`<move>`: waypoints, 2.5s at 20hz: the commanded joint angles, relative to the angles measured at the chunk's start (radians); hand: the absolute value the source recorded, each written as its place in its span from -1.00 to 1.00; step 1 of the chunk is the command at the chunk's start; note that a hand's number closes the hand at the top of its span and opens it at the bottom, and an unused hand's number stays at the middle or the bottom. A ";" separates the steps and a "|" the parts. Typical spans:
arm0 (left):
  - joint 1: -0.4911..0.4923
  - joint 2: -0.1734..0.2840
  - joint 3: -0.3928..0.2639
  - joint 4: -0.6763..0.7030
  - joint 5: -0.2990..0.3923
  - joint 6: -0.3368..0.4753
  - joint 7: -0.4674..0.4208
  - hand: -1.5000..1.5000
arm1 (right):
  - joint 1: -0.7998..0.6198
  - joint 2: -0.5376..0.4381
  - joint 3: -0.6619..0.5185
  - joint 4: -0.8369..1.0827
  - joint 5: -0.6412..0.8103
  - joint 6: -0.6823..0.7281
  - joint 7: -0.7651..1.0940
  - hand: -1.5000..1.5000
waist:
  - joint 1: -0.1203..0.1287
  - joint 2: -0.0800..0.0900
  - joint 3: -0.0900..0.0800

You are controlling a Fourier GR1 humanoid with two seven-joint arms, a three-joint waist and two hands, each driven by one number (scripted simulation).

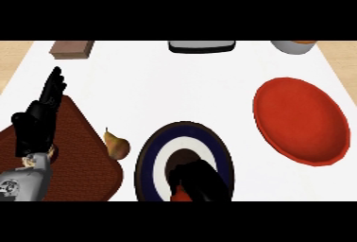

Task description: Pick the bell pepper from the plate and place it in the bowl

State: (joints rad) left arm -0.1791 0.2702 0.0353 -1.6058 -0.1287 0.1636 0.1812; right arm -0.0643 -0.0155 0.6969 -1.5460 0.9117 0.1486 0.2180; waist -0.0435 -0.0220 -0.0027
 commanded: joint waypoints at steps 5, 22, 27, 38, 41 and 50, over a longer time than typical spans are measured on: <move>0.004 -0.012 -0.002 0.017 -0.007 0.007 -0.016 0.00 | 0.206 0.015 0.240 -0.444 0.083 -0.318 0.351 1.00 | -0.005 0.006 0.001; -0.020 -0.014 0.001 -0.018 0.008 -0.040 -0.002 0.00 | 0.141 -0.067 -0.222 -0.621 0.071 -0.371 0.419 1.00 | 0.043 0.023 0.003; -0.063 -0.004 0.020 0.010 0.003 -0.044 0.006 0.00 | 0.121 -0.148 -0.471 -0.545 -0.154 -0.453 0.238 1.00 | 0.042 0.024 0.004; -0.048 -0.015 0.018 -0.014 0.012 -0.067 0.009 0.00 | -0.114 -0.378 -0.840 -0.011 -0.207 -0.478 -0.025 1.00 | 0.067 0.029 0.005; -0.031 -0.004 0.018 -0.049 0.001 -0.073 0.037 0.00 | -0.203 -0.354 -0.831 0.175 -0.150 -0.555 -0.085 1.00 | 0.068 0.026 0.004; -0.012 -0.037 -0.003 -0.044 -0.014 -0.072 0.003 0.00 | -0.423 -0.382 -0.957 0.675 -0.323 -0.513 -0.278 -1.00 | 0.075 0.029 0.005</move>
State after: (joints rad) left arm -0.2115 0.2220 0.0320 -1.6137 -0.1573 0.1187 0.1696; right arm -0.3952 -0.3901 -0.2215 -1.0628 0.6457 -0.4073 -0.0144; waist 0.0201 0.0064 0.0015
